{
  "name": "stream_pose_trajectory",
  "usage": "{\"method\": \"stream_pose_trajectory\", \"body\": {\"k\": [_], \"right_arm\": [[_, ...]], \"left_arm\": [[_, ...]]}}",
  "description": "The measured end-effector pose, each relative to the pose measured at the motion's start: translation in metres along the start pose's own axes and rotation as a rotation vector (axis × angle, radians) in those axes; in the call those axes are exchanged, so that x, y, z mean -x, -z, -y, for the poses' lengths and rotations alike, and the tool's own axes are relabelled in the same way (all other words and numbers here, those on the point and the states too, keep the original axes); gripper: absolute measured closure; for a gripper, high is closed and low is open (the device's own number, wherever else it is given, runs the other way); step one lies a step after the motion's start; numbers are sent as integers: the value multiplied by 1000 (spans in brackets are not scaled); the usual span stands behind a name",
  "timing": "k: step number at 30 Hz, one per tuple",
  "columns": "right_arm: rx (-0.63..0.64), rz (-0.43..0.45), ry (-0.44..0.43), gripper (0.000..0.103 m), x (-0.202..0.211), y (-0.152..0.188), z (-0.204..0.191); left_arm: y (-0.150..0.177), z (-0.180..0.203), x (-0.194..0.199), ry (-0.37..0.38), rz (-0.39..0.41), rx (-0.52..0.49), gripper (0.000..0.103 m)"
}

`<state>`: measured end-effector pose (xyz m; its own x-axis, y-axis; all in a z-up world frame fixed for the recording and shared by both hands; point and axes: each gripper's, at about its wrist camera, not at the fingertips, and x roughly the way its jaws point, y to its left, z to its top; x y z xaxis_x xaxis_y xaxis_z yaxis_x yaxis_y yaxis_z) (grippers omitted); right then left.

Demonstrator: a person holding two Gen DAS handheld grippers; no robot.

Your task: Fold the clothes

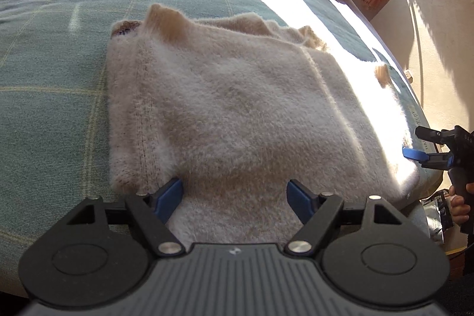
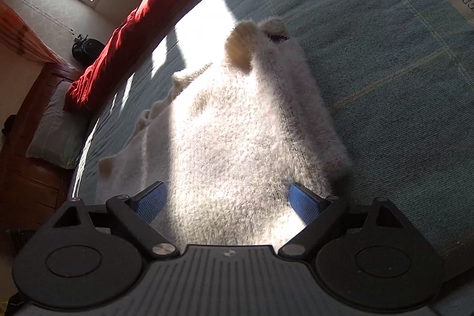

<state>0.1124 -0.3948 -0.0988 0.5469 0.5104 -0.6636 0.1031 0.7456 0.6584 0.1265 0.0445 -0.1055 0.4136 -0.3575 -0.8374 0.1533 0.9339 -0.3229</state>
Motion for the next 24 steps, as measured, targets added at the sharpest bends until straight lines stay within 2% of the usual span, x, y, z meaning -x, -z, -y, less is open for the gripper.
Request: {"method": "stream_pose_trajectory", "body": {"k": [3,7,13,15,18,24], "right_arm": [[59,40,46,10,10,-6,-18],[244,135,143,9,16,-19,-52],[456,68,340,7,-29,-17,-69],[454,34,386,0,-42,-16,-63],[392,-13,398,0,-50,-15,-47],[378,45,374,0,-36,-11,-50]], "left_arm": [[-10,16,12,-46,68,-106,25],[-22,17,-3,-80,77,-126,23],[-35,13,-26,-119,86,-131,22],[-33,3,-25,-86,111,-82,22],[-38,0,-18,-69,133,-53,22],[-71,0,-15,-92,210,-76,22]]}}
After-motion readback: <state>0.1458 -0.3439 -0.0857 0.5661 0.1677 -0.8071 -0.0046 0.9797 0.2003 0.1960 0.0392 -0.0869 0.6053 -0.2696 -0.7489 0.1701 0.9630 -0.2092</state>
